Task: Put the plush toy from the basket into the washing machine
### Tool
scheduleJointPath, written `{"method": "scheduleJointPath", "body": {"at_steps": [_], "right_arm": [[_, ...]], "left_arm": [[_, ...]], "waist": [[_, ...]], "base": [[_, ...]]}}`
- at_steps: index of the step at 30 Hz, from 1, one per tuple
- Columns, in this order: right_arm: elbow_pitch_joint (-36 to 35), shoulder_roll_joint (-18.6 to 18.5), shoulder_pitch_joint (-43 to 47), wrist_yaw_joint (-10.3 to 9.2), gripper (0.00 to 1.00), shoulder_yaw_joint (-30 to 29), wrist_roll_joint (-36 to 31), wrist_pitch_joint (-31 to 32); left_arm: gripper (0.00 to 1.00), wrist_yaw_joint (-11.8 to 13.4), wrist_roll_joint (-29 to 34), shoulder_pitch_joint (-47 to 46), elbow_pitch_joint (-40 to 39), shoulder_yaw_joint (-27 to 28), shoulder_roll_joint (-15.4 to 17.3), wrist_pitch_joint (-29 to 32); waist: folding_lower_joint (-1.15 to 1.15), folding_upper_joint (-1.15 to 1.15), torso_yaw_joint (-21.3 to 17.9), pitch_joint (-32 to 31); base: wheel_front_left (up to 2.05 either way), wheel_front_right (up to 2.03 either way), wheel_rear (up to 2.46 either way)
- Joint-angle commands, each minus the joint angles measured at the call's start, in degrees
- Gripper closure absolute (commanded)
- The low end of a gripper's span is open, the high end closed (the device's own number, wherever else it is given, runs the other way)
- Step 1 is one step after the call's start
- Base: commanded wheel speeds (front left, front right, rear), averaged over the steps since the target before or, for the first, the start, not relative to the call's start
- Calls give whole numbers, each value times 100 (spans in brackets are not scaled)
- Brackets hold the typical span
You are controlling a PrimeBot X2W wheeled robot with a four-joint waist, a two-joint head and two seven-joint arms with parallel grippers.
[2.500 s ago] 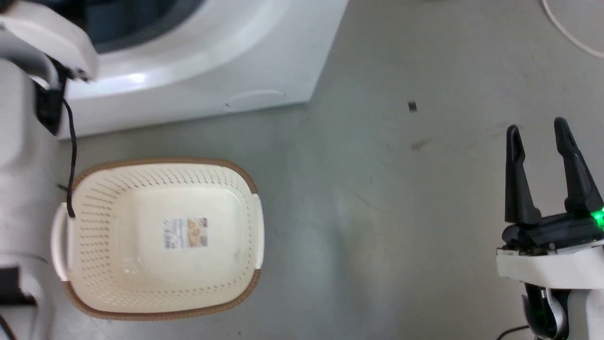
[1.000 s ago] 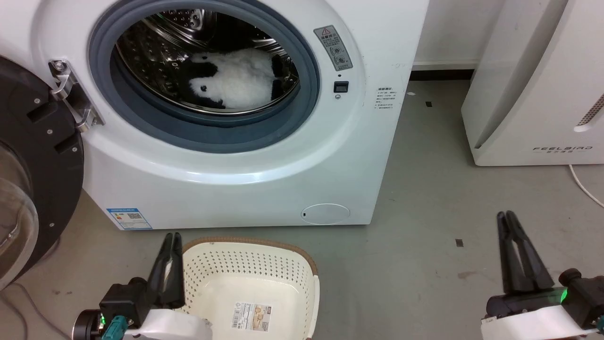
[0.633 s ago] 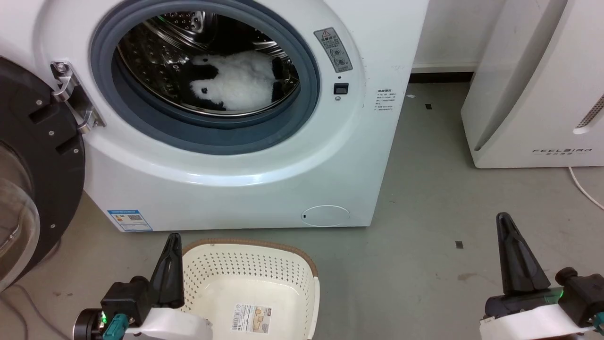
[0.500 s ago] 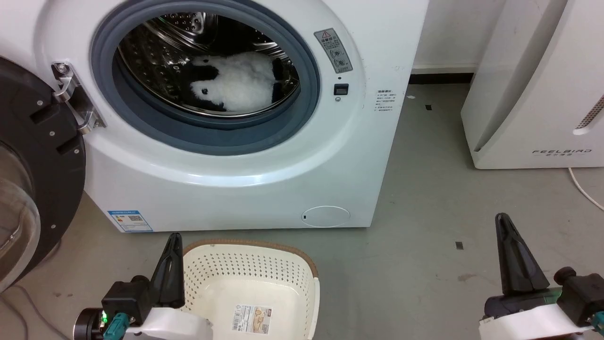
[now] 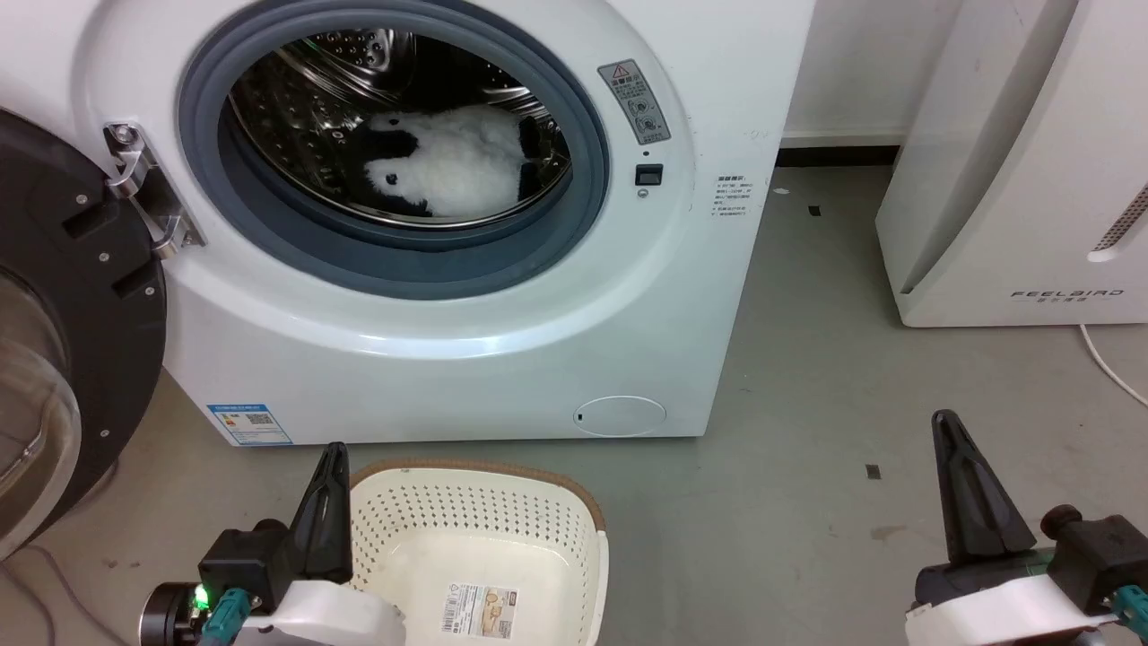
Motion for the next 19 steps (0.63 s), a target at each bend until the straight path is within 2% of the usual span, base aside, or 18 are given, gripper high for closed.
{"method": "scheduleJointPath", "body": {"at_steps": [1, 19], "right_arm": [[22, -1, -38, -1, 100, 16, -51, 52], [68, -1, -63, -2, 100, 54, -145, 264]], "left_arm": [[100, 4, 68, -1, -48, 17, -25, 47], [100, 6, 201, -2, -136, 32, -46, 258]], "waist": [[0, 0, 1, -7], [0, 0, 11, -76]], "base": [[0, 0, 0], [0, 0, 0]]}}
